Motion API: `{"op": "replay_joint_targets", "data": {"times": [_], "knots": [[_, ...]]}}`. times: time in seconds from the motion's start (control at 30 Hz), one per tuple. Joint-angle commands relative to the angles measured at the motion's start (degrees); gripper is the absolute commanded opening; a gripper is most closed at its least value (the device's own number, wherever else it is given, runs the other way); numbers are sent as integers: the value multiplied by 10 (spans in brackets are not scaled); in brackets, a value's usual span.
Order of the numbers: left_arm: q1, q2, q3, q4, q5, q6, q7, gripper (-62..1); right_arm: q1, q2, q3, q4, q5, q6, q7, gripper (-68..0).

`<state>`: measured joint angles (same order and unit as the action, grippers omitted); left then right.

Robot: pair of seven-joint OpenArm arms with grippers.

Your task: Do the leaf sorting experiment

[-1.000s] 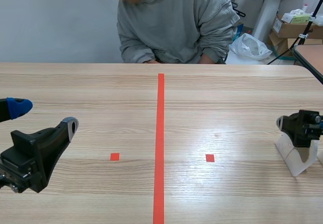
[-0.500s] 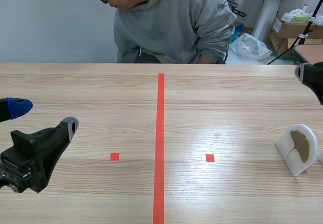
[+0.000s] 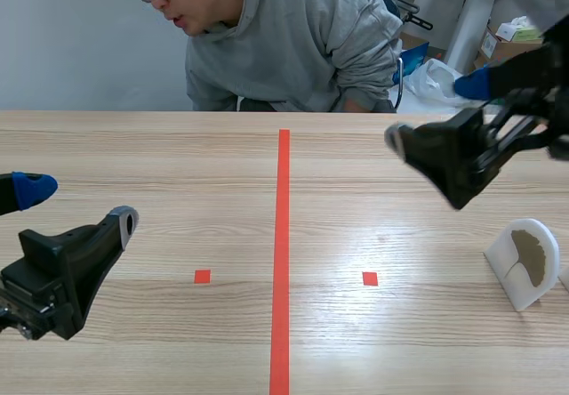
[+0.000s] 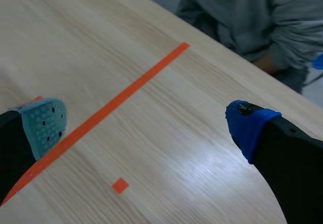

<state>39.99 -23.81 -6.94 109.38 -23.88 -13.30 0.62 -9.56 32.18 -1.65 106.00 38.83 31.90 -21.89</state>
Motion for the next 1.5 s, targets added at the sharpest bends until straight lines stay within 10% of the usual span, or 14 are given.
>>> {"op": "replay_joint_targets", "data": {"times": [0.0,0.27,0.83,1.2,1.47], "knots": [[-2,3,2,8,-4,1,-8,-37,4,6,-14,1,-10,-7,16,-6],[-2,3,2,8,-4,1,-8,-37,4,-1,-95,1,-68,-6,112,-6],[-2,3,2,8,-4,1,-8,-37,3,-8,-96,1,-119,-9,109,-8],[-2,3,2,8,-4,1,-8,-37,3,-13,-96,1,-131,-127,119,-7],[-2,3,2,8,-4,1,-8,-37,3,-12,-96,1,-131,-130,136,-8]]}}
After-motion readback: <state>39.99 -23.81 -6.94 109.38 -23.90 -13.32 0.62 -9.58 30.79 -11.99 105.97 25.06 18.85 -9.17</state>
